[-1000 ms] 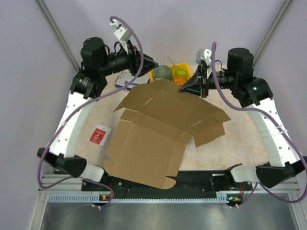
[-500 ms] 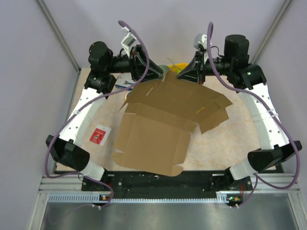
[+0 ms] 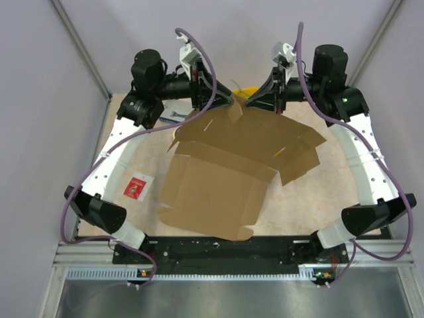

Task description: Fold the paper box

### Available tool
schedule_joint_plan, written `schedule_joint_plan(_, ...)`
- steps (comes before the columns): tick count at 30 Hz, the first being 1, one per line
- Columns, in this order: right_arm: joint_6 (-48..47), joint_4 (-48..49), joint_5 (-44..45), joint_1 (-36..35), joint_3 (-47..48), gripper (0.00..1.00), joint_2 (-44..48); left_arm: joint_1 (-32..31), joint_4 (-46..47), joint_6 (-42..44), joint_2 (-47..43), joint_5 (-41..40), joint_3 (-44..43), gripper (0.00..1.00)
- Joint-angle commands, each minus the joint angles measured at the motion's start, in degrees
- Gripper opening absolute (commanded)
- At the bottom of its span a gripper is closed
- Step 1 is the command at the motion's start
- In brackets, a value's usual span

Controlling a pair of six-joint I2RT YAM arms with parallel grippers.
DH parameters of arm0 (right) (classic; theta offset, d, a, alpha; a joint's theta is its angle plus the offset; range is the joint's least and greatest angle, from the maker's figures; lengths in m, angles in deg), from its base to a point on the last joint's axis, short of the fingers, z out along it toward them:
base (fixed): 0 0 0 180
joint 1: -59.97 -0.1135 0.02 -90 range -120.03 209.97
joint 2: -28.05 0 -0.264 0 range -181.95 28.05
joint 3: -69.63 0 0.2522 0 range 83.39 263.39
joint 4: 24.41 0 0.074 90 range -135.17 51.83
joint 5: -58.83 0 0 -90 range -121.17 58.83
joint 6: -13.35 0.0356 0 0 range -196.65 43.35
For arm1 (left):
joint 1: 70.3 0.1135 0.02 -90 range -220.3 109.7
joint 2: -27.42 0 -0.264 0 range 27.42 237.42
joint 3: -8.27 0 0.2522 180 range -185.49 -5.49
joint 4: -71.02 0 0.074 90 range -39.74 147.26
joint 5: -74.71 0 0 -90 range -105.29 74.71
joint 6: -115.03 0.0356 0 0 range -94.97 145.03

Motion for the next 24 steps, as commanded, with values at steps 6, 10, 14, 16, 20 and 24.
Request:
schedule_joint_plan(6,1.41,5.07,-4.04,-1.72,0.19,0.00,1.58,-2.38,-6.90,9.69,1.15,-0.94,-1.59,0.42)
schedule_joint_plan(10,1.32,5.07,-3.78,-2.07,-0.60,0.00,2.01,-2.47,-6.28,9.52,1.32,-1.11,-1.51,0.22)
schedule_joint_plan(14,1.41,5.24,-2.56,-2.16,-1.74,0.00,2.72,-2.64,-6.10,10.91,0.54,-1.02,-1.33,0.05)
schedule_joint_plan(16,2.29,5.16,-1.33,-2.16,-1.83,0.00,2.98,-2.82,-5.67,11.71,-0.17,-2.08,-0.28,0.00)
schedule_joint_plan(20,4.66,4.20,8.21,-1.90,-2.45,0.28,5.25,-2.82,-4.44,13.20,-1.93,-2.61,1.48,0.00)
schedule_joint_plan(24,9.22,3.84,13.81,3.89,-4.82,0.69,9.65,-2.82,-5.66,15.21,-2.54,-4.27,1.65,0.00)
